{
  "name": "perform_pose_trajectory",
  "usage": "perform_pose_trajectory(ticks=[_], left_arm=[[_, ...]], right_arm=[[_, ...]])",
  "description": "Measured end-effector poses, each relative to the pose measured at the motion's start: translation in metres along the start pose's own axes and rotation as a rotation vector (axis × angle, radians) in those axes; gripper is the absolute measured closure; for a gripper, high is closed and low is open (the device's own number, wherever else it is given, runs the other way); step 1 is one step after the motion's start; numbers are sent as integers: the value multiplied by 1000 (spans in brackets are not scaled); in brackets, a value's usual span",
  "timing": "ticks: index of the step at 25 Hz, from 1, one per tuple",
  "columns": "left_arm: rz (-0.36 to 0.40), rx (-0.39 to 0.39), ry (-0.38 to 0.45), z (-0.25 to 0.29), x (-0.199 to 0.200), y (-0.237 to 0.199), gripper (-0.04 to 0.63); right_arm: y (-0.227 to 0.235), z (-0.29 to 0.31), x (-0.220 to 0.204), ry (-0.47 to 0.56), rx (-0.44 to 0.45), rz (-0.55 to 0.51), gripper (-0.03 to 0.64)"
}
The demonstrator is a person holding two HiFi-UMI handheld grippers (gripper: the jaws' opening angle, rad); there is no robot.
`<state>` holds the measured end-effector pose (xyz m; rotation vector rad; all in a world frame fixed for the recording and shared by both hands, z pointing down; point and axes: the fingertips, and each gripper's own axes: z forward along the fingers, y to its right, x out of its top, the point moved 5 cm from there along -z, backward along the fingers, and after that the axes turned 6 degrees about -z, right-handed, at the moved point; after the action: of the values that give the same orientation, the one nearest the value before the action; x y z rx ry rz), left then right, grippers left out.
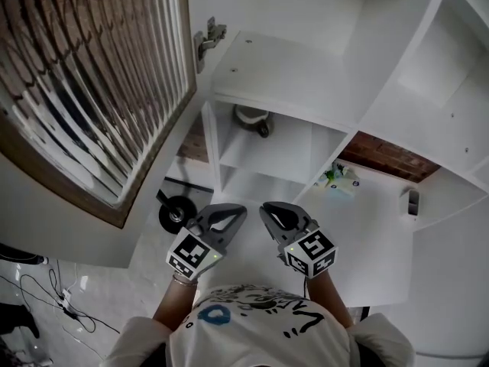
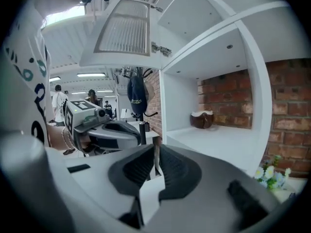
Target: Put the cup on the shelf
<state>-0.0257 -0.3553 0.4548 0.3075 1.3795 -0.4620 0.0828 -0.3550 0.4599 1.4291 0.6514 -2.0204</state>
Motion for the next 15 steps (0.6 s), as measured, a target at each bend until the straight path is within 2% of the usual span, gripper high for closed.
perform_pose_trajectory(ticks=[8, 15], left_arm=[[-1, -28, 1, -10, -8, 12, 580], [0, -31, 15, -20, -12, 15, 580]], right_arm=[[-18, -22, -10, 38, 52, 14, 578], [-20, -32, -18, 38, 50, 25, 589]])
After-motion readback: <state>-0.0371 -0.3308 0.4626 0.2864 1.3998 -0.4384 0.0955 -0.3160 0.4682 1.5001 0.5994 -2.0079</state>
